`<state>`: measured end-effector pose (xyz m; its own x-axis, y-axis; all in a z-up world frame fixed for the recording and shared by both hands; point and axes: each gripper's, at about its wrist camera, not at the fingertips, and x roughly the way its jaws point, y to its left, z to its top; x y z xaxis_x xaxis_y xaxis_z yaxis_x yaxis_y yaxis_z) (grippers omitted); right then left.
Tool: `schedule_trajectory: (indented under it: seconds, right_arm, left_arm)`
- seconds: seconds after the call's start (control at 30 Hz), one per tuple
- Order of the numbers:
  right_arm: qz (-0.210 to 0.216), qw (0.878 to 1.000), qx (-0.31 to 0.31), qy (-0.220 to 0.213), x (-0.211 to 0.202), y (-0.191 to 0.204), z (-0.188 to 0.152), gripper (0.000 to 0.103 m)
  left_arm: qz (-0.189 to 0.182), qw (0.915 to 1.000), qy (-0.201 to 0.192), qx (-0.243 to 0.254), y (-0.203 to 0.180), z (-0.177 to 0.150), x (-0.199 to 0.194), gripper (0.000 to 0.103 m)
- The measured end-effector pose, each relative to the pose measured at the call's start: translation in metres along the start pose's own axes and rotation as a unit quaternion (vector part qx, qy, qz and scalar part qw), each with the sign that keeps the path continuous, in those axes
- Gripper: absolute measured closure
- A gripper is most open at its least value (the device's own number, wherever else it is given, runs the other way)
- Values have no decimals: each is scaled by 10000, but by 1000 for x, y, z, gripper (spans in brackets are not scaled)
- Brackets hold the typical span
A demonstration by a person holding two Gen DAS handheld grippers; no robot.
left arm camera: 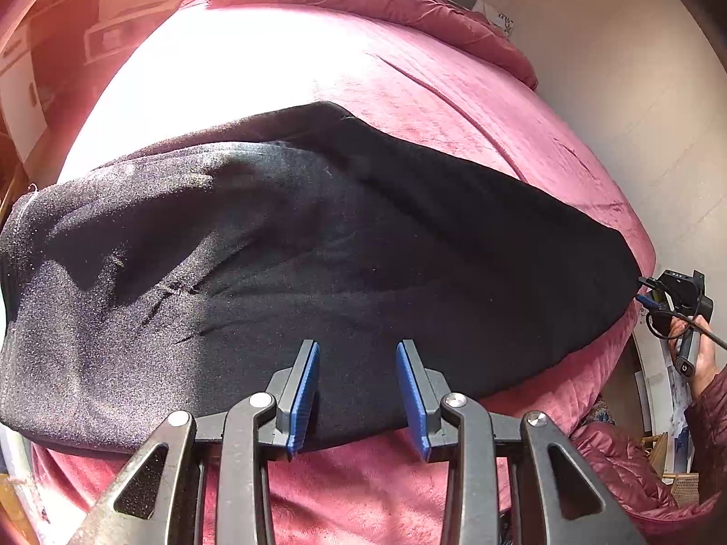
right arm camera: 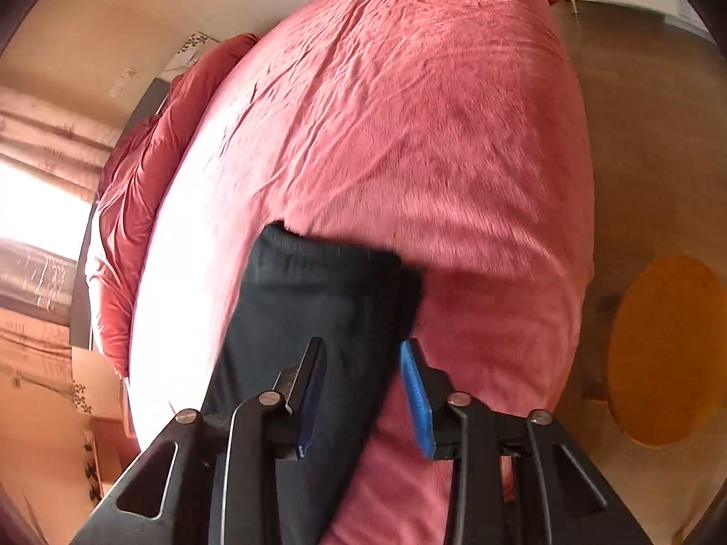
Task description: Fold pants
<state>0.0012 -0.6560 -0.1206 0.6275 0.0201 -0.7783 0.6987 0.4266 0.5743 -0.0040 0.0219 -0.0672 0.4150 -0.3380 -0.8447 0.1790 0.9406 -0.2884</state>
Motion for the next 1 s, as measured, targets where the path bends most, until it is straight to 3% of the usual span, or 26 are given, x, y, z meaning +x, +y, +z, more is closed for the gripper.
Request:
schedule_trajectory:
  seconds: [0.03, 0.1, 0.2, 0.23, 0.3, 0.37, 0.47, 0.53, 0.6, 0.77, 0.9, 1.0]
  right_arm:
    - [-188, 9997, -126, -32, 3, 2, 1, 96]
    - [-504, 9981, -315, 176, 16, 2, 6, 96]
    - [-592, 9963, -586, 197, 20, 4, 4, 96]
    - [-675, 9952, -685, 190, 19, 9, 2, 95]
    - [-796, 9934, -828, 15, 9, 24, -8, 82]
    - [-944, 9890, -1105, -293, -9, 35, -8, 78]
    - [-549, 9839, -1682, -258, -25, 64, -16, 78]
    - [-15, 9745, -2239, 179, -19, 106, -36, 78]
    - [441, 9511, -2987, 656, -7, 156, -68, 78]
    - [1531, 8615, -4410, 1997, 38, 281, -183, 78]
    - [1857, 8000, -5049, 2659, 74, 354, -274, 78]
    - [1981, 7691, -5312, 2949, 86, 384, -329, 78]
  left_arm:
    - [40, 10000, -5, 2, 0, 1, 0, 67]
    - [213, 9997, -14, -90, 3, 1, 0, 67]
    - [383, 9983, 65, -427, 19, 1, 2, 68]
    - [433, 9976, 33, -544, 26, 1, -1, 67]
    - [445, 9954, -137, -836, 42, 4, -11, 67]
    - [404, 9921, -320, -1142, 60, 8, -22, 67]
    - [408, 9891, -528, -1316, 78, 13, -36, 67]
    - [561, 9896, -605, -1179, 82, 17, -40, 67]
    - [831, 9880, -729, -1075, 84, 18, -45, 67]
    - [1060, 9761, -961, -1633, 120, 13, -60, 67]
    - [1198, 9621, -1176, -2147, 163, 4, -84, 67]
    - [1047, 9543, -1254, -2501, 214, 4, -100, 63]
